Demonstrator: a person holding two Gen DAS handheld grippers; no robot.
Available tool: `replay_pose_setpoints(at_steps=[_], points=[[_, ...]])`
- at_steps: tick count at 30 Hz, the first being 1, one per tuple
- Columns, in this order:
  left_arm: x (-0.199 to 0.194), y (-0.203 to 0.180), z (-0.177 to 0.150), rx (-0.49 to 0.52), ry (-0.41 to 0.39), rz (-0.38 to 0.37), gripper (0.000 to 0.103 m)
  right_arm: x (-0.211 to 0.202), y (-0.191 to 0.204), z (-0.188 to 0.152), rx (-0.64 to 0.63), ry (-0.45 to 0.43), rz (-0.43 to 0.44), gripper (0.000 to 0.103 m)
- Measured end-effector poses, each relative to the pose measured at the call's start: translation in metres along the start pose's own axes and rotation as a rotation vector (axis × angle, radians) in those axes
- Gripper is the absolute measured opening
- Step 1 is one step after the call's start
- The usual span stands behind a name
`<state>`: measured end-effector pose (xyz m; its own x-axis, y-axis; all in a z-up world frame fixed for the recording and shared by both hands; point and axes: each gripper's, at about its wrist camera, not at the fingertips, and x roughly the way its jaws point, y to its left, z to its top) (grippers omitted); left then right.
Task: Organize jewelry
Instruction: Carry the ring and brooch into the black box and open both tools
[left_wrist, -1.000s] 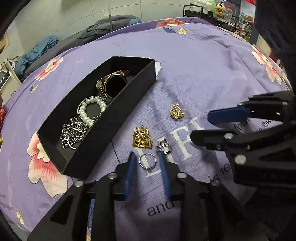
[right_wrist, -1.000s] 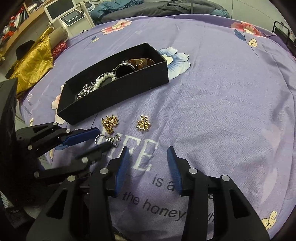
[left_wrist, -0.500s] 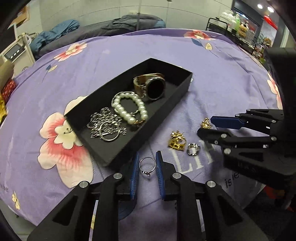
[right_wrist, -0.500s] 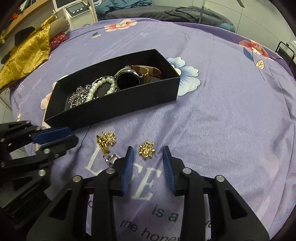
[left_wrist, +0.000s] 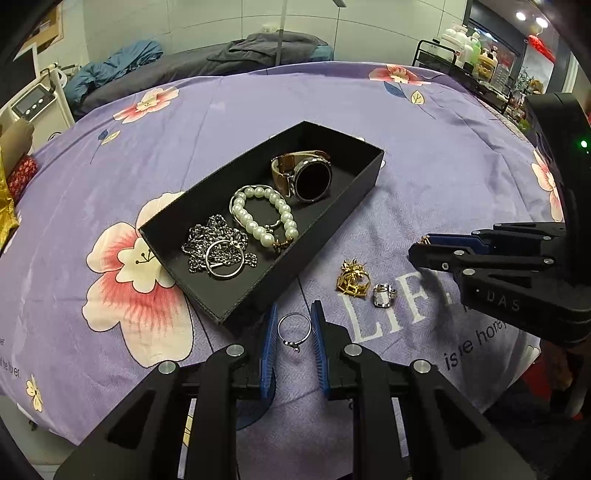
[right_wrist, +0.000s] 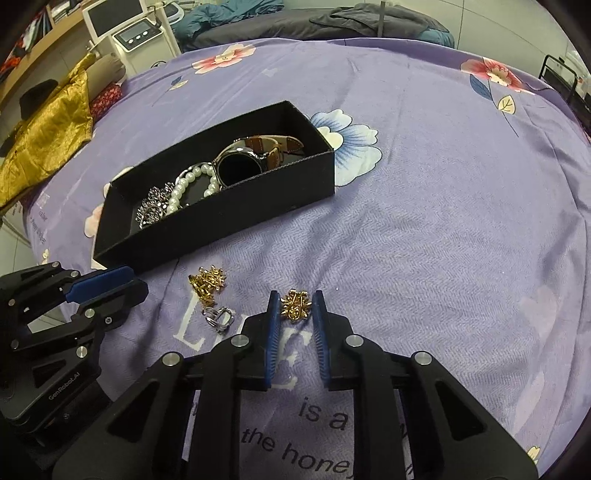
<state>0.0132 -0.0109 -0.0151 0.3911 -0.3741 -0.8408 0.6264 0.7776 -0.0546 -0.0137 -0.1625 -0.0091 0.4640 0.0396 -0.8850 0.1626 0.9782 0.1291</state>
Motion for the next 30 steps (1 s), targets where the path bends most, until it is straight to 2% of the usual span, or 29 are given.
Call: replay_pose_setpoints(at_steps=[7,13,21,26,29,30], points=[[-0.020,0.007,0.013,-0.037,-0.051,-0.023,0.018,-0.022,0.009,0.015,-0.016,-0.052,0.038,0.018],[-0.041,0.014,0.034,-0.016,-0.132,0.021,0.018,-0.036,0.030,0.044,-0.060,-0.111,0.084,0.018],[-0.029,0.034,0.051,-0.017,-0.120,0.105,0.018,-0.026,0.042,0.071,-0.069,-0.119,0.096,0.018],[-0.018,0.039,0.054,-0.027,-0.098,0.110,0.019,-0.014,0.040,0.081,-0.045,-0.121,0.102,0.018],[-0.013,0.040,0.055,-0.026,-0.090,0.125,0.028,-0.009,0.038,0.084,-0.025,-0.133,0.111,0.019],[-0.013,0.040,0.055,-0.026,-0.091,0.131,0.040,-0.008,0.037,0.085,-0.018,-0.138,0.111,0.019]])
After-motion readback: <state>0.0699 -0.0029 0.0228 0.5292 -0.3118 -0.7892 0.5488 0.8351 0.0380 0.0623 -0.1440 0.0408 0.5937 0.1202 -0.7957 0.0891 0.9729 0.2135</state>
